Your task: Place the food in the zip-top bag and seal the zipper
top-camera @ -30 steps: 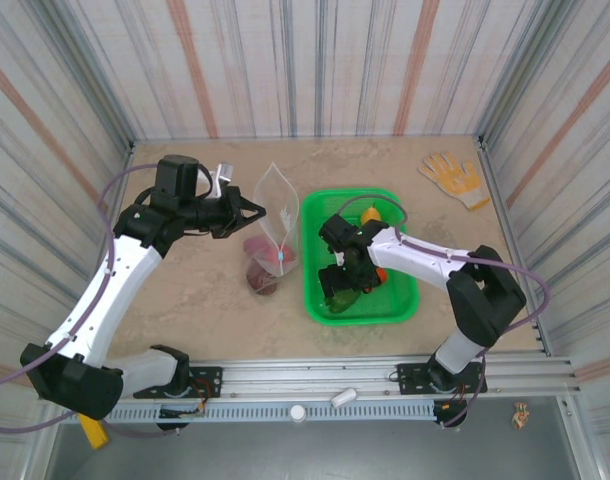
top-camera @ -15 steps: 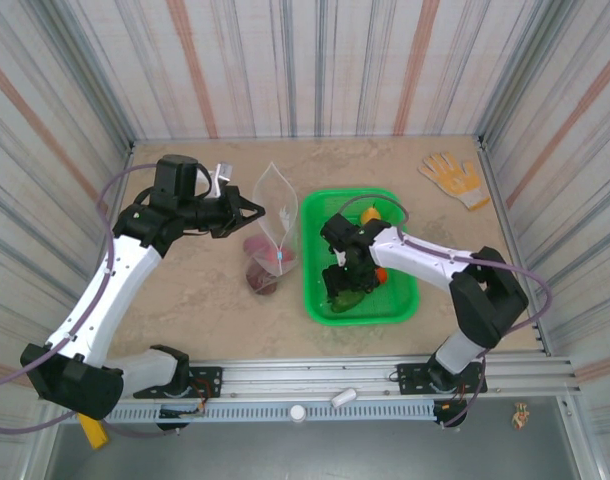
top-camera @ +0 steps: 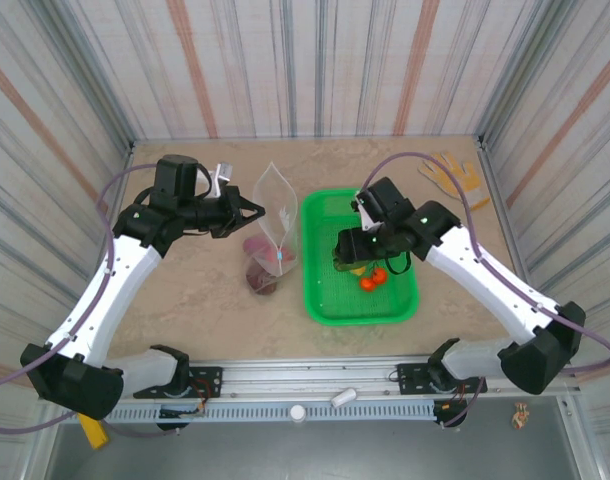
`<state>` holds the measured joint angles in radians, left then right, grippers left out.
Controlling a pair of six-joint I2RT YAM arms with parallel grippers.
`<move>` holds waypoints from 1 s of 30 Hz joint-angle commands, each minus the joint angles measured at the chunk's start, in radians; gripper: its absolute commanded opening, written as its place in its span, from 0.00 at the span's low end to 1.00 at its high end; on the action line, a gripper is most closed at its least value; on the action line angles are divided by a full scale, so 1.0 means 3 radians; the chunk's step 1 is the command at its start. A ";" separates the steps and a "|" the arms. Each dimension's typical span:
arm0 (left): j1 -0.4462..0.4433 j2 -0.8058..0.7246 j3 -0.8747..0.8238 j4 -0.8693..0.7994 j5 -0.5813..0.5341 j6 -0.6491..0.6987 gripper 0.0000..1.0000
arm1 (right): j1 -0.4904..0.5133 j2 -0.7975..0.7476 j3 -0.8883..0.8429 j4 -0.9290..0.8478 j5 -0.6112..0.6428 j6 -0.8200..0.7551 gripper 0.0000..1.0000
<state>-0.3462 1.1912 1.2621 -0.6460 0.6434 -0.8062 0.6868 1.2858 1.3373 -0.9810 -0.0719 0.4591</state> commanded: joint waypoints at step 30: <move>-0.0017 -0.0115 0.0009 0.0214 0.0116 -0.0071 0.00 | 0.0282 0.0999 0.1322 0.1763 -0.0982 0.1581 0.75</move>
<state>-0.3473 1.1851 1.2621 -0.6041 0.6544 -0.8177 0.7601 1.5799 1.7451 -0.5190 -0.3920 0.8516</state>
